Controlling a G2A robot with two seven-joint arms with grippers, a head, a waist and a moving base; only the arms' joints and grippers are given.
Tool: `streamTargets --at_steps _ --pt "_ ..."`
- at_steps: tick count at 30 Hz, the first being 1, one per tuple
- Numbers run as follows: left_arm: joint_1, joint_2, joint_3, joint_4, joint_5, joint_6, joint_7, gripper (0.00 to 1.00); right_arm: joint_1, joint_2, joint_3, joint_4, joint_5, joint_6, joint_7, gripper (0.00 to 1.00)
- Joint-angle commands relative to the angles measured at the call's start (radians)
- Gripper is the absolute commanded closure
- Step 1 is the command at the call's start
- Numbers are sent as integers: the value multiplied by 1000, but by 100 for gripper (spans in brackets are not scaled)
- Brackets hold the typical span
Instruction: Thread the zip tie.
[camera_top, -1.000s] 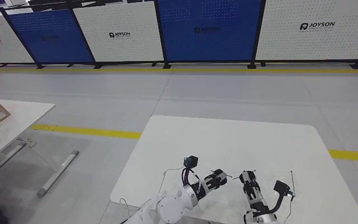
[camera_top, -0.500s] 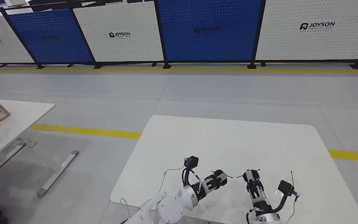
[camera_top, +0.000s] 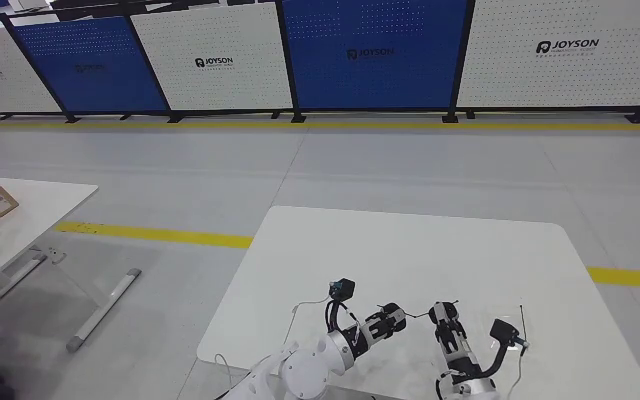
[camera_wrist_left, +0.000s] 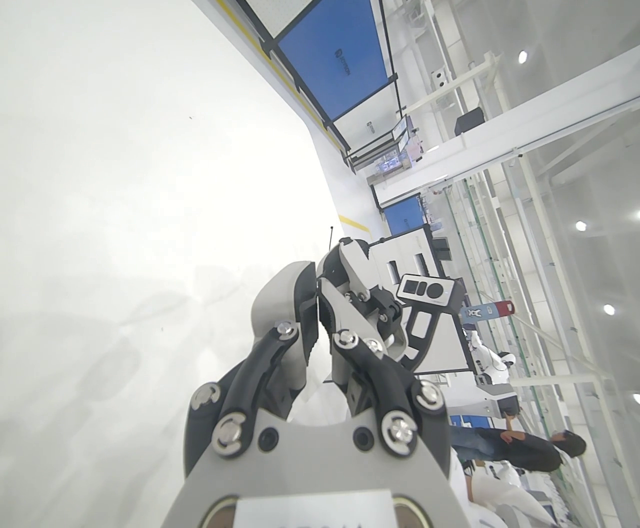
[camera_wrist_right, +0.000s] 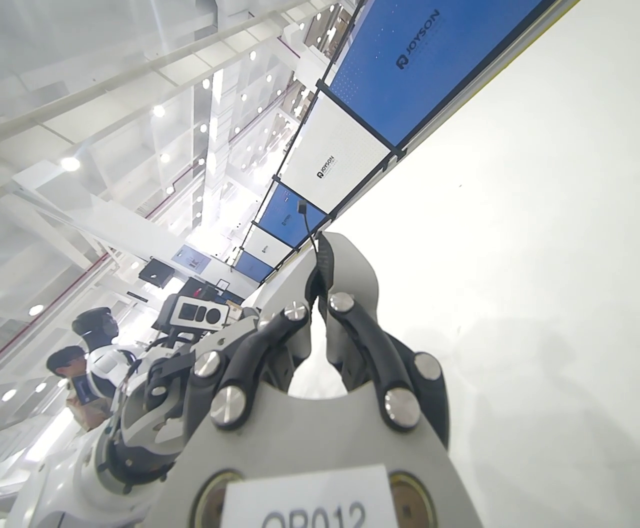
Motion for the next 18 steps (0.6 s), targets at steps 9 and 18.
streamTargets --at_steps 9,18 --pt "0 0 0 0 0 0 0 100 4 -1 -8 6 -9 6 10 100" --pt "0 0 0 0 0 0 0 100 7 -3 -16 10 -12 4 15 100"
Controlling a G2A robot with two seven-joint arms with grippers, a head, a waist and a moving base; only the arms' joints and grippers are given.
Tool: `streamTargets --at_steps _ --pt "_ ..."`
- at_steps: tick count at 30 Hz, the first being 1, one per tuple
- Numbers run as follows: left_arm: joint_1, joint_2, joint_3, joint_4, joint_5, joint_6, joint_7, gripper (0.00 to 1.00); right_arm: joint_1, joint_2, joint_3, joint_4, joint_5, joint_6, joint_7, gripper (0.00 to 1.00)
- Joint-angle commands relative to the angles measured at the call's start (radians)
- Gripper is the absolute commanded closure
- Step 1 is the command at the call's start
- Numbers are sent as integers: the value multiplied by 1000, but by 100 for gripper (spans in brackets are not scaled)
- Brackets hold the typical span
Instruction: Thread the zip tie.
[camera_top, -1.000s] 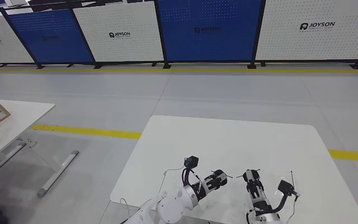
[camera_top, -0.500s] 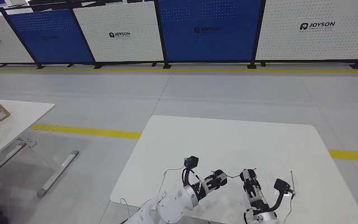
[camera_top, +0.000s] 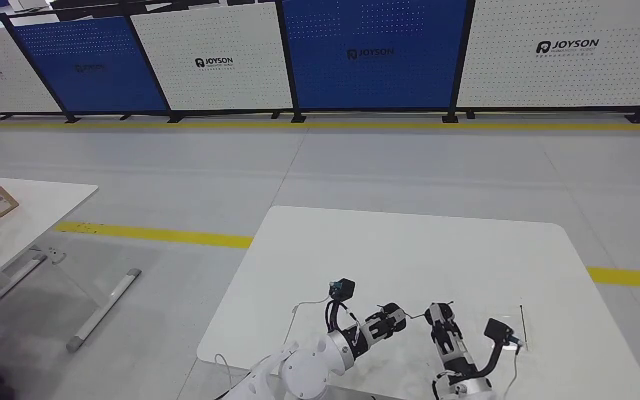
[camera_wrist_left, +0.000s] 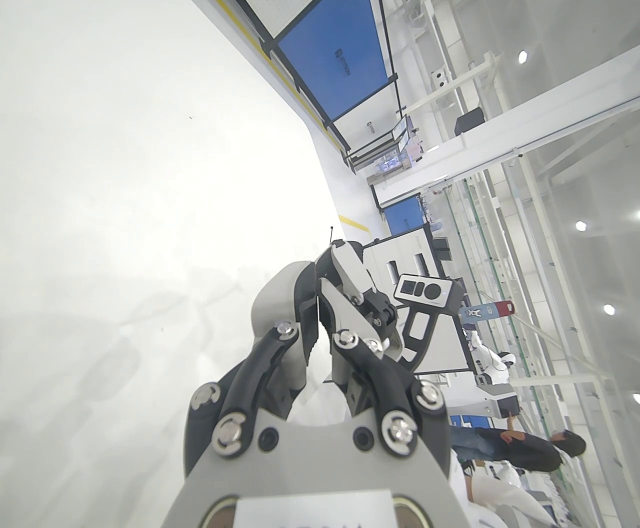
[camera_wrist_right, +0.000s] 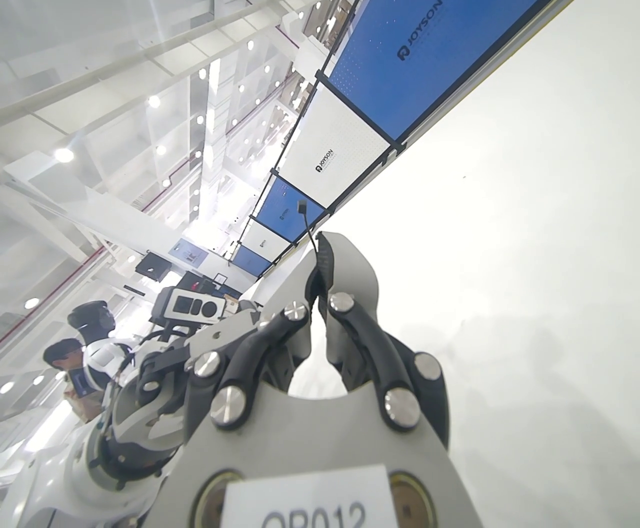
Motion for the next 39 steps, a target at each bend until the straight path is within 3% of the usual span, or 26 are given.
streamTargets --at_steps 1,39 --pt "0 0 0 0 0 0 0 100 1 0 -2 1 1 -2 1 100" --pt "-7 -3 11 10 -6 -3 11 100 -9 -2 21 -1 19 -14 -16 100"
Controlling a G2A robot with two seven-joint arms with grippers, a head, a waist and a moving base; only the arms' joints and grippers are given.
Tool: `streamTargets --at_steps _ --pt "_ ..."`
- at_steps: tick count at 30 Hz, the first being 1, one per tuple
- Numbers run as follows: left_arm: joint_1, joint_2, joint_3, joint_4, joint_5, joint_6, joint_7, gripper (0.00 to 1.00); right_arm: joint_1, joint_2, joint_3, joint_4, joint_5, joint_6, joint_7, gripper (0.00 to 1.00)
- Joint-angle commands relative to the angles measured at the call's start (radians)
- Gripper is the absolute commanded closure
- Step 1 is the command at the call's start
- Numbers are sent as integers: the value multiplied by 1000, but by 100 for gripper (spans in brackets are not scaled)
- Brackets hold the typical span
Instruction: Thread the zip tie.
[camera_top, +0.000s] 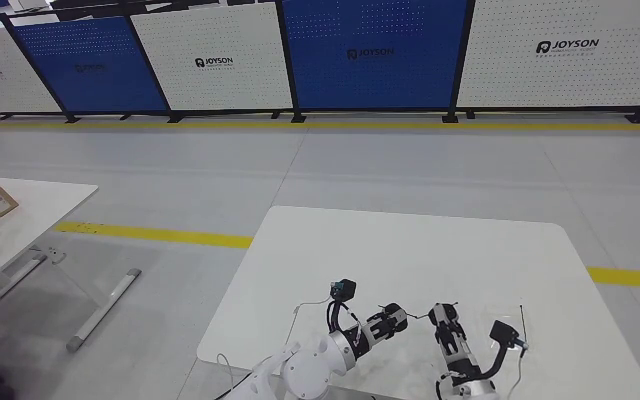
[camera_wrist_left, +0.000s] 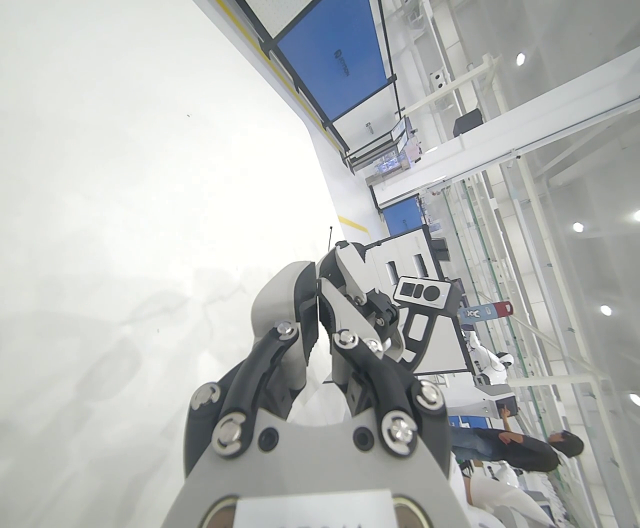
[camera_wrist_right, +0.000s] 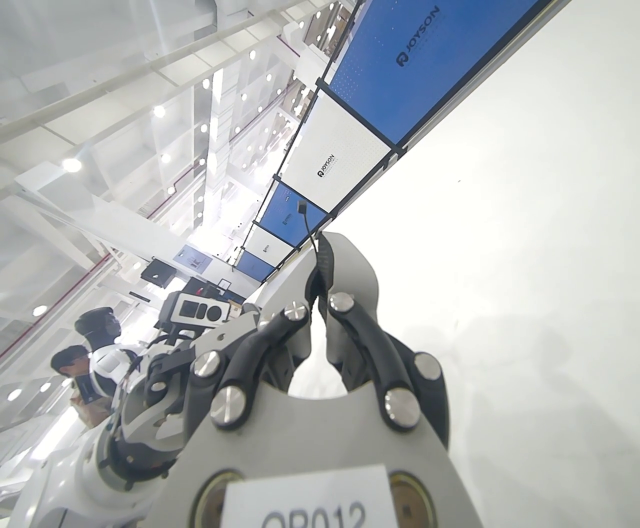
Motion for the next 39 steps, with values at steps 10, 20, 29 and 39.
streamTargets --at_steps 10,20,29,39 --pt "0 0 0 0 0 0 0 100 4 -1 -1 1 -5 9 1 100" --pt "0 0 0 0 0 0 0 100 7 -3 -6 4 -9 11 6 100" --pt "0 0 0 0 0 0 0 100 11 -4 -11 7 -10 12 10 100" --pt "0 0 0 0 0 0 0 100 17 -7 -26 16 -2 16 24 100"
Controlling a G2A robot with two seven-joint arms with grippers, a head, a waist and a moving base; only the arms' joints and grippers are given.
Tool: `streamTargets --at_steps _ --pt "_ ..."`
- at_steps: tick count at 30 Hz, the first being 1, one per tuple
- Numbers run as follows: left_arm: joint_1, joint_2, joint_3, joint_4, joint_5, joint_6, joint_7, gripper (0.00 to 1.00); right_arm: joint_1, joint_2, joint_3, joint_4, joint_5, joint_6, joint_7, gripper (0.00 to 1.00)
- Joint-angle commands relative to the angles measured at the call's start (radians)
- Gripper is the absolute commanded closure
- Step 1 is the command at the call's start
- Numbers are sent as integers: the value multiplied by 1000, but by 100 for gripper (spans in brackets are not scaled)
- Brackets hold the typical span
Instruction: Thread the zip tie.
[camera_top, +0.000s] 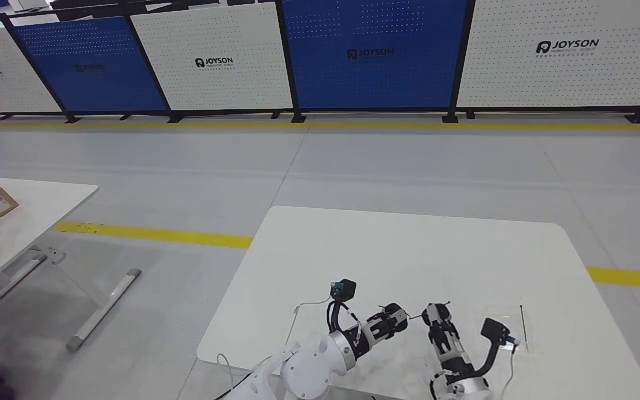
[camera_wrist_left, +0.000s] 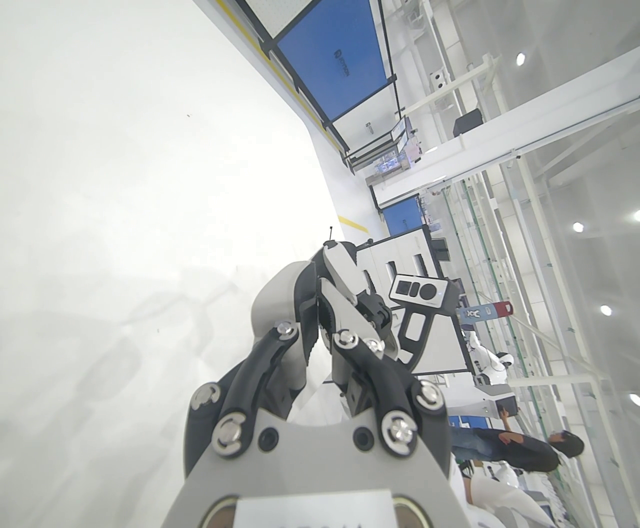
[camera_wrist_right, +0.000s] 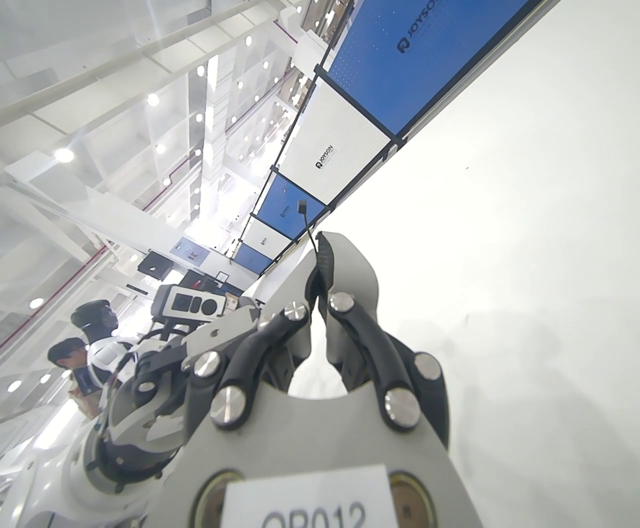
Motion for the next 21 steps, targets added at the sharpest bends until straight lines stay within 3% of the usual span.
streamTargets --at_steps 1,14,21 --pt "0 0 0 0 0 0 0 100 1 -1 -1 2 9 -2 1 100" --pt "1 0 1 1 -3 -1 2 100 -10 -1 8 -7 25 -10 -13 100" --pt "-3 -8 21 22 -51 -39 20 100 -15 -3 8 -8 38 -22 -28 100"
